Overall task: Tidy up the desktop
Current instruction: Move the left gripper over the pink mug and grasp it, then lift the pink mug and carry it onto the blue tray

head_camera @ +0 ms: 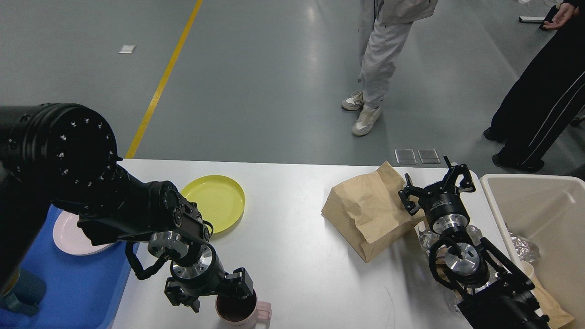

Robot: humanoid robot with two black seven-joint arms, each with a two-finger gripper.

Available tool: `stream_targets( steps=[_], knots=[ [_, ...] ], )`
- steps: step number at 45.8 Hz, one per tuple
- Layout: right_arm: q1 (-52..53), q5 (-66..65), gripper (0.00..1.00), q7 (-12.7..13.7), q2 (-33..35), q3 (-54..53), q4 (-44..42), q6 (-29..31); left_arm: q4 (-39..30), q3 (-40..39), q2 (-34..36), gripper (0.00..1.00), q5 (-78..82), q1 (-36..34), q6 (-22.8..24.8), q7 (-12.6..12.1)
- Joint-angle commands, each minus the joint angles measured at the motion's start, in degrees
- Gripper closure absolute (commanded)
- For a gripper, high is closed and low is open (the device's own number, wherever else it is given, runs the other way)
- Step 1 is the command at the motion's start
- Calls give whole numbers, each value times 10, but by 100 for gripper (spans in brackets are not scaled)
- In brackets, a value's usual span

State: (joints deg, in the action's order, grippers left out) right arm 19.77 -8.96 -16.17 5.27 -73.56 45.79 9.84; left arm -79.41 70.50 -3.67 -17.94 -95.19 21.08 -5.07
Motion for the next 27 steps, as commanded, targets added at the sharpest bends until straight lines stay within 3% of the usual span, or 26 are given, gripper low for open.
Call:
stream_targets(
  steps=[1,9,27],
  knots=[
    [0,0,0,0,0,0,0,0,0,0,-5,7,2,6,-16,1],
    [0,0,0,0,0,0,0,0,0,0,-6,18,2,18,-47,1],
    [0,0,0,0,0,0,0,0,0,5,-6,87,2,31,-52,0]
  ],
)
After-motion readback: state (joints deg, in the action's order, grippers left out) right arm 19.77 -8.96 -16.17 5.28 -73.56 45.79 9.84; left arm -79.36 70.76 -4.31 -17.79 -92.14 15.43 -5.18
